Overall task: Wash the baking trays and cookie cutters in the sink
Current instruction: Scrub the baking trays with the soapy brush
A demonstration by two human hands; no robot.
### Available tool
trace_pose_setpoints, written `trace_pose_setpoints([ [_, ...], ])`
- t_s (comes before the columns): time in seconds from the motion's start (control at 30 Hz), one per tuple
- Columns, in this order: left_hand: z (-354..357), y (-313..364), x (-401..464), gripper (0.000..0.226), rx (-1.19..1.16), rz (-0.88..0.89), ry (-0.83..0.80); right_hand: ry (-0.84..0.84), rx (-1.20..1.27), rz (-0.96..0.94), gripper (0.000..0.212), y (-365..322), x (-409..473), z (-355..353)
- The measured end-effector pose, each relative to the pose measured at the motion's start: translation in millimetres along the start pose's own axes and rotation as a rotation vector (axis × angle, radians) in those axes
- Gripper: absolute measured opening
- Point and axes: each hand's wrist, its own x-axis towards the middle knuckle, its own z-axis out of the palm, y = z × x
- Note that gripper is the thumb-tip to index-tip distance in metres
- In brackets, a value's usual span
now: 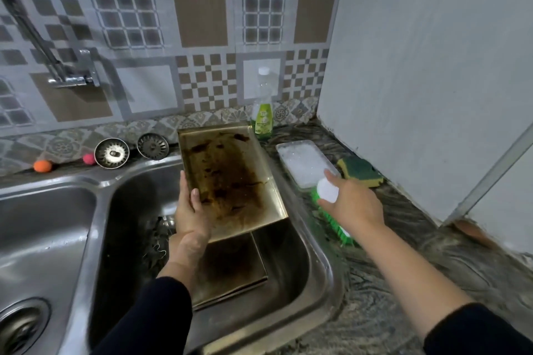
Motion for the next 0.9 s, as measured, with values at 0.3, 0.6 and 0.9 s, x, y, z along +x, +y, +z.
trace_pose_setpoints([
  [0.3,-4,-11,-12,0.049,-0.017,0.019,0.017,-0.045,0.104,-0.182,0.072,-51,123,-7],
  [0.6,-9,-28,-2,0.049,0.0,0.006,0.072,-0.148,0.106,-0.104,0.069,-34,147,46],
  [0.9,0,-27,-6,0.049,-0.037,-0.048,0.046,0.03,0.286,-0.316,0.071,-105,132,-7],
])
